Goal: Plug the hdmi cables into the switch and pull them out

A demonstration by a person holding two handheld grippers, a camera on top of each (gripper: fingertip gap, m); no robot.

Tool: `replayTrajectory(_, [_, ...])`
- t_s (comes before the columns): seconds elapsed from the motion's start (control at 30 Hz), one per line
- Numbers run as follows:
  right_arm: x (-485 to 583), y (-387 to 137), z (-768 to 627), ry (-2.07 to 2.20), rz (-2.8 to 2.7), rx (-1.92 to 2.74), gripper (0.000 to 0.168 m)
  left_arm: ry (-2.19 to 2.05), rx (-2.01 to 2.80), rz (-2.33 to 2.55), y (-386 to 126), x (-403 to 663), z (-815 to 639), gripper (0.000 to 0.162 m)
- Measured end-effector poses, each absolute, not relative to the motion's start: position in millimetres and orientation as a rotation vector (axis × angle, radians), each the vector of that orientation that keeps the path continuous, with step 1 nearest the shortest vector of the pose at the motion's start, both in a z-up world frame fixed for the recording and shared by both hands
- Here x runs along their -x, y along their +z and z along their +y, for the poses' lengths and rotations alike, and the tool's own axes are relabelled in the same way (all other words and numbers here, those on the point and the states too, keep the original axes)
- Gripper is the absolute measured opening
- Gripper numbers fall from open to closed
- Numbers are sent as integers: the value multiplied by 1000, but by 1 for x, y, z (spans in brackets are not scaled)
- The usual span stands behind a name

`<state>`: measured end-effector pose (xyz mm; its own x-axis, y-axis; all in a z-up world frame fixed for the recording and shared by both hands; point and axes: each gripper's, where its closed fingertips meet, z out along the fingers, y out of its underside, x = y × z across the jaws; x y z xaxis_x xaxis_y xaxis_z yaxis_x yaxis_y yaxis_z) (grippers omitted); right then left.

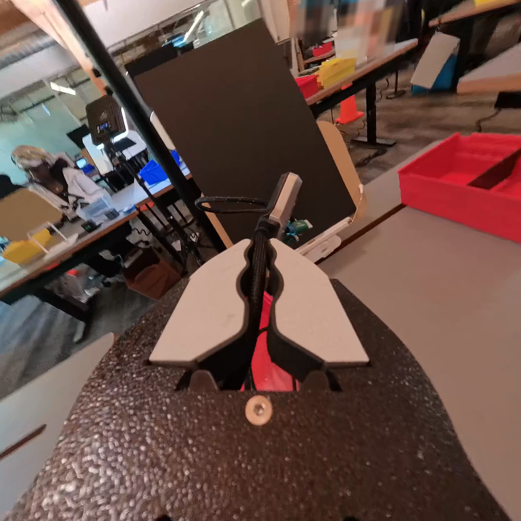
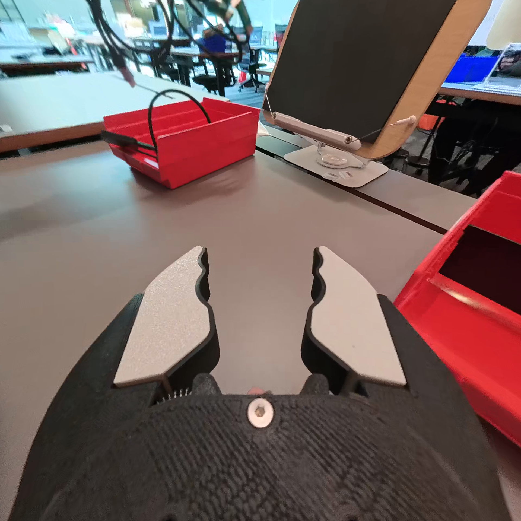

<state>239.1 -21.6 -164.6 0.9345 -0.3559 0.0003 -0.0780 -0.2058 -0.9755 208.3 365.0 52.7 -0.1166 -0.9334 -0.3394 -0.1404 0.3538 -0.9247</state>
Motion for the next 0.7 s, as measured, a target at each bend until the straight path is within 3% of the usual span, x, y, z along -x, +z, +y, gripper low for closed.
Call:
replayTrajectory(0.23, [-212, -134, 32, 149, 398, 1562, 78, -961, 736, 1547, 35, -190, 305, 6])
replayTrajectory(0.53, [-214, -40, 70, 816, 523, 1066, 88, -1077, 304, 1595, 21, -168, 182, 6])
replayTrajectory(0.67, [-233, -39, 58, 963, 643, 885, 72, -1010, 107, 1629, 8, -160, 137, 6])
replayTrajectory(0.7, [-233, -43, 59, 987, 670, 890, 74, -966, 51, 1650, 2, -159, 127, 6])
